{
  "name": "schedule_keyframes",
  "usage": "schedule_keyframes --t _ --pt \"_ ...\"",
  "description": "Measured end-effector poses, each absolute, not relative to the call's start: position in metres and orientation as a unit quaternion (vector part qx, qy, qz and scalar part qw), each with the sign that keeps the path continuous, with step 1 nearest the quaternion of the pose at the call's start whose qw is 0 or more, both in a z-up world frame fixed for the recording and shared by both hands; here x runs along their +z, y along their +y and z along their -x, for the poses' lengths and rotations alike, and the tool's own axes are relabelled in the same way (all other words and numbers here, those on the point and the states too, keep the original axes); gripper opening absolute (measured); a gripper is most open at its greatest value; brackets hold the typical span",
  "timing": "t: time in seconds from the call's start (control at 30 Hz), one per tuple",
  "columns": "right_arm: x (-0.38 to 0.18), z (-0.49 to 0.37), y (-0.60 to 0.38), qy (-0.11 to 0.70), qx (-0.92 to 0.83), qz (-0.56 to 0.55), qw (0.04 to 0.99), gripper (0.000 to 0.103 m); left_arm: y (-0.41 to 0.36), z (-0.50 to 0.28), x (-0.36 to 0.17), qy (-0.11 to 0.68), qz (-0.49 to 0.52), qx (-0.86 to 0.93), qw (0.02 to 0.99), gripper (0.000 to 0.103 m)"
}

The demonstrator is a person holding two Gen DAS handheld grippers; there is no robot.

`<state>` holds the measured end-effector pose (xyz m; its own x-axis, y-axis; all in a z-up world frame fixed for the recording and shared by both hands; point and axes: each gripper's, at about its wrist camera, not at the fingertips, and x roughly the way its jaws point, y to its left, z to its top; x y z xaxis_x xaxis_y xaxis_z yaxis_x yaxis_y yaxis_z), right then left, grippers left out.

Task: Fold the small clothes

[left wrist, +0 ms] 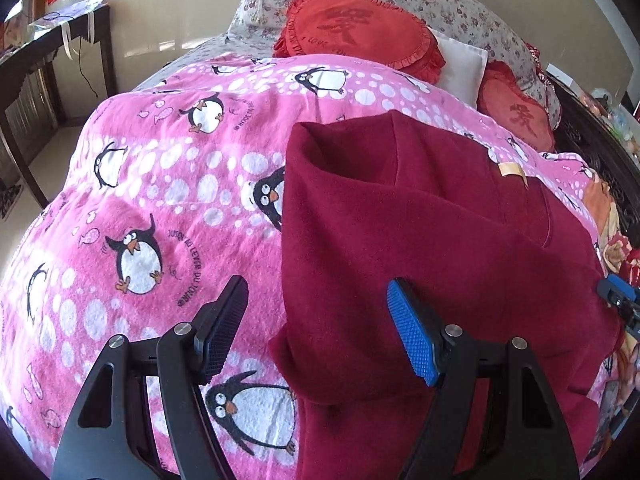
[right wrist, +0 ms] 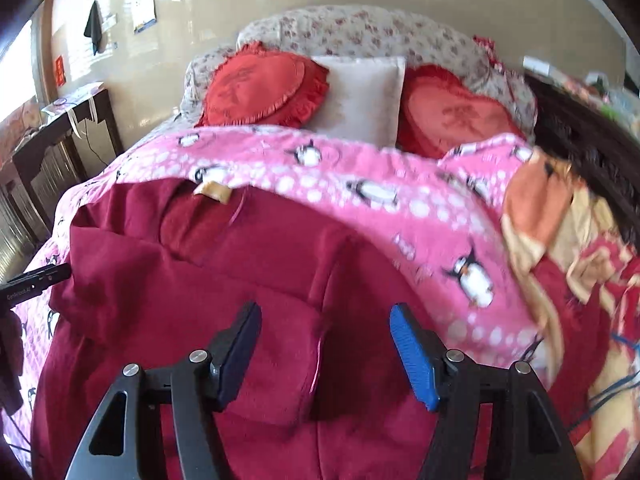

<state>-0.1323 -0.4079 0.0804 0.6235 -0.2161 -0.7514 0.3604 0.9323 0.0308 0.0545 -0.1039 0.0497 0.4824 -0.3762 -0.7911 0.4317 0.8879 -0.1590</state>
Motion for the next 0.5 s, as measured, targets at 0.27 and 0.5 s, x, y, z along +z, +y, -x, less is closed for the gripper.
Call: schedule_keyframes --t 0.27,0.5 --pt "0.079 0.12 -0.405 0.39 -0.167 -0.045 0.904 0.007 -0.109 -0.054 0.047 0.44 -0.029 -0.222 0.87 0.073" --pt "0.065 0.11 -0.414 0.389 -0.204 -0.055 0.897 0.012 -0.123 -0.055 0.031 0.462 -0.047 -0.212 0.86 0.073"
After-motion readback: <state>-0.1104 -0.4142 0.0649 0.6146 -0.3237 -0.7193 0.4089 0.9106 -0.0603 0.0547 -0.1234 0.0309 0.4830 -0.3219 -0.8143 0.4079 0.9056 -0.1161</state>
